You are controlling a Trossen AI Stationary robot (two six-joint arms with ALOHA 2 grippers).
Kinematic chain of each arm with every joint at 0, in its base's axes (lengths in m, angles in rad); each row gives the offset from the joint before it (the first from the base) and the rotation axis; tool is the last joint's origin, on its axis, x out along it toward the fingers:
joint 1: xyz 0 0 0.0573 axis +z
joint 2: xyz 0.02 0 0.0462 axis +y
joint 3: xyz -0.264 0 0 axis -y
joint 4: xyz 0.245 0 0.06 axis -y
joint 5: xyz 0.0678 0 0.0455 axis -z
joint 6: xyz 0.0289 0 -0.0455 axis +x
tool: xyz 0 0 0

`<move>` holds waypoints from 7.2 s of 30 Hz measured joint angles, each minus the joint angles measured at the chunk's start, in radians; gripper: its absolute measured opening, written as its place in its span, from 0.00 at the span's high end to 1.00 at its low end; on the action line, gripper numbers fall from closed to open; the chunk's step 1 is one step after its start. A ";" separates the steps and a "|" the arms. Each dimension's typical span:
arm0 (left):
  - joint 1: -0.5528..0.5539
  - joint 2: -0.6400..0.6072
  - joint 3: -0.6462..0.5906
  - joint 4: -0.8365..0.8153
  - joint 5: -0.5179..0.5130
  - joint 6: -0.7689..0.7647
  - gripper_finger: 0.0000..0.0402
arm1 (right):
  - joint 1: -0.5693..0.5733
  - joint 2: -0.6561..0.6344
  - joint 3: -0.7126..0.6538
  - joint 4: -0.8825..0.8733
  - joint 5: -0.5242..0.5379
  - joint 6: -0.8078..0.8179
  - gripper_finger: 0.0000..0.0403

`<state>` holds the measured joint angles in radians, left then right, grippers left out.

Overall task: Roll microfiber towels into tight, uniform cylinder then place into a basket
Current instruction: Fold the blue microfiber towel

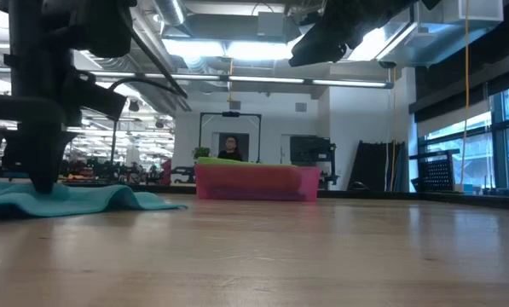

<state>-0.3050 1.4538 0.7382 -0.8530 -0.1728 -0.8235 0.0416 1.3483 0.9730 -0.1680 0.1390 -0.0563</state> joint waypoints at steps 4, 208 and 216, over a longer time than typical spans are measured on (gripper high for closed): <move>0.000 0.000 0.000 -0.003 0.006 0.021 0.82 | 0.000 0.000 0.000 0.000 0.000 0.000 0.43; 0.386 -0.043 0.557 0.055 -0.283 0.693 1.00 | -0.178 -0.107 0.101 -0.603 0.173 0.229 0.99; 0.197 -0.091 0.556 0.042 -0.242 0.620 1.00 | -0.048 -0.108 0.142 -0.529 -0.161 0.235 0.99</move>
<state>-0.1084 1.3624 1.2942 -0.8108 -0.4152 -0.2037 -0.0067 1.2400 1.1149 -0.6967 -0.0220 0.1786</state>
